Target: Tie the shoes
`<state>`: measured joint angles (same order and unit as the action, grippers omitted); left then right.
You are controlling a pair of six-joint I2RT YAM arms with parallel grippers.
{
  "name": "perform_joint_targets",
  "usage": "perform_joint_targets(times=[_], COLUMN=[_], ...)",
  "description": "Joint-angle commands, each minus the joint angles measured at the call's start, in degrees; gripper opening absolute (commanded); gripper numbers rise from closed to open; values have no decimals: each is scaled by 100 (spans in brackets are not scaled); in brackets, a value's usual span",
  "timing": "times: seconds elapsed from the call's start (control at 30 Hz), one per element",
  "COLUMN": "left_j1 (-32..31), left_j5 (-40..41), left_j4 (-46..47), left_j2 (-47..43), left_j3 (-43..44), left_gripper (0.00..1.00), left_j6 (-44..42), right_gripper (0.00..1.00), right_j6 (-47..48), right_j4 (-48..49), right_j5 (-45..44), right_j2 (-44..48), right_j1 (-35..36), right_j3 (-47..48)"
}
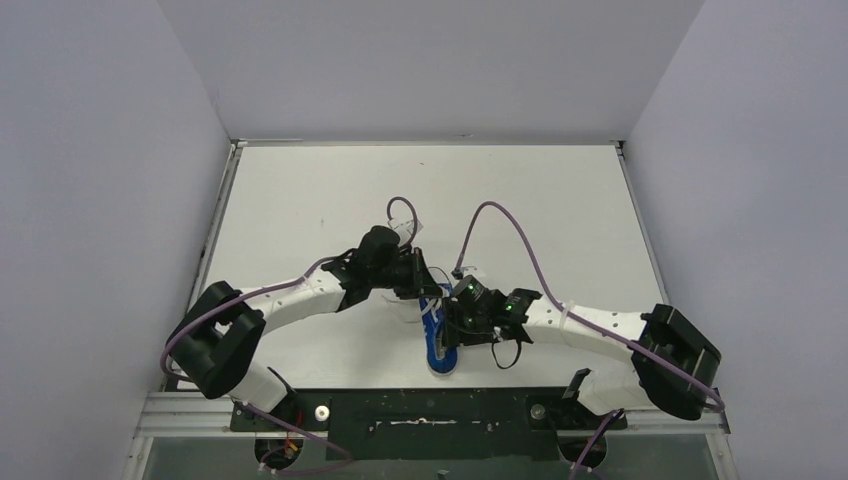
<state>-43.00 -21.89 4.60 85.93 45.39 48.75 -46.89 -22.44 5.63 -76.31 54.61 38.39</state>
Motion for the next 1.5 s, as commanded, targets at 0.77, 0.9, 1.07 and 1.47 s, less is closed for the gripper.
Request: perform_joint_targets(times=[0.77,0.9,1.07,1.47], left_j1=[557,679,767,1000], left_j5=[-1173,-1290,-1361,-1904], left_j4=[-251,-117,150,-188], left_j2=[483,465,408,500], left_j3=[550,471,343,436], left_gripper=[0,0,0,0], left_j6=[859,1025,1273,903], right_gripper=[51,46,44,47], right_j6=[-29,-236,-254,580], right_j4=[2964,3370,4115,5830], right_j5=[-1181,-1769,-2268,-2903], right_j2=[754,387,-239,-1153], right_j1=[634,856,931,1308], right_j3=[-219,-385,-494,-556])
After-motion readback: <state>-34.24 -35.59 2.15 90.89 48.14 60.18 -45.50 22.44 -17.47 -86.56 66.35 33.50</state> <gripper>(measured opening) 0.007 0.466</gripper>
